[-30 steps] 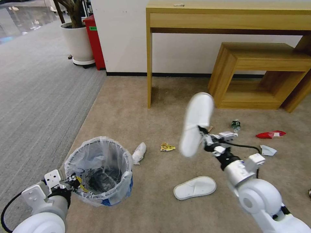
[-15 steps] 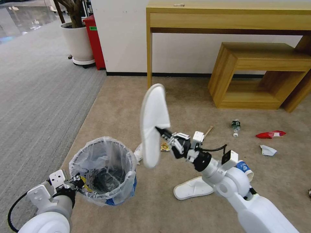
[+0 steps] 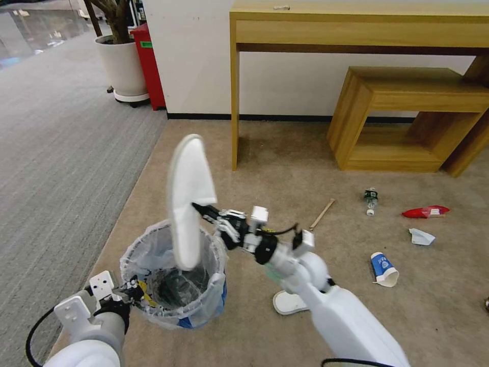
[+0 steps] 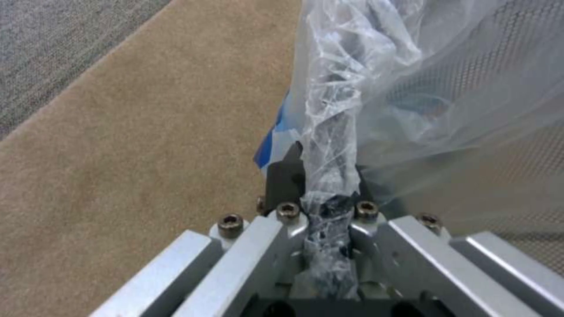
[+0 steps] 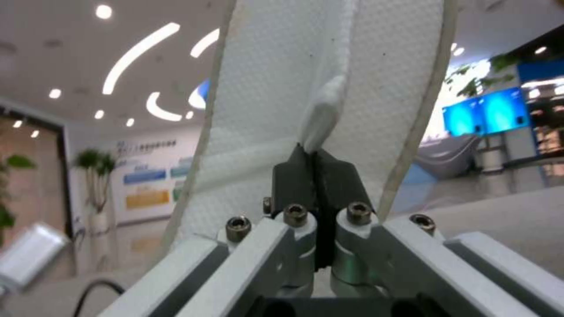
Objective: Pick up the trash bin and place the garbage on the floor into it.
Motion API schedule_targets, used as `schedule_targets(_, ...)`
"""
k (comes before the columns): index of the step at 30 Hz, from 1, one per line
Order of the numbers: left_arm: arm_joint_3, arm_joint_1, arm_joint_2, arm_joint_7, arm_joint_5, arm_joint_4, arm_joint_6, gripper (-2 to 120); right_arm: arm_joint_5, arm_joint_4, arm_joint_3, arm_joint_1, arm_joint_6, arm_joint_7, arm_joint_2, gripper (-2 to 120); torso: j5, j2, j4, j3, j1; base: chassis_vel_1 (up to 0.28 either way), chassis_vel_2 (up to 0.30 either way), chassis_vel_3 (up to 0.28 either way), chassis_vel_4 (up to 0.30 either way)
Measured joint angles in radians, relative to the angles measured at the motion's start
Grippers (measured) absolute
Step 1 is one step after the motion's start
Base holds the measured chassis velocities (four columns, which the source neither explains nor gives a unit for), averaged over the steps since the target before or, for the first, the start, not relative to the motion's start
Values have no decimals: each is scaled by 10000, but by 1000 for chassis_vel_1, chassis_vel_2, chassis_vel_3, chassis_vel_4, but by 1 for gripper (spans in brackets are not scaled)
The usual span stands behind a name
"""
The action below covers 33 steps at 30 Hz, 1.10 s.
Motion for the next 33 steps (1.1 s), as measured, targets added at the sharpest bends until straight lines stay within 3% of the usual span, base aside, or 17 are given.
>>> schedule_targets(6,-29,19,6,7,-32,-103,0,1,-798,-868,-467,586,290,-175,301,0,1,0,-1,0,0,0,0,0,0)
schedule_targets(15,55,52,-13,12,-59,-219,0,1,-1249,-1168,-558,486,578,-17,397,2,1,0,-1,-1,0,0,0,0,0)
schedule_targets(33,72,465,6,43,-15,-313,-2,1,-372,-366,-50,-439,238,251,-162,69,3,0,-1,-2,0,0,0,0,0)
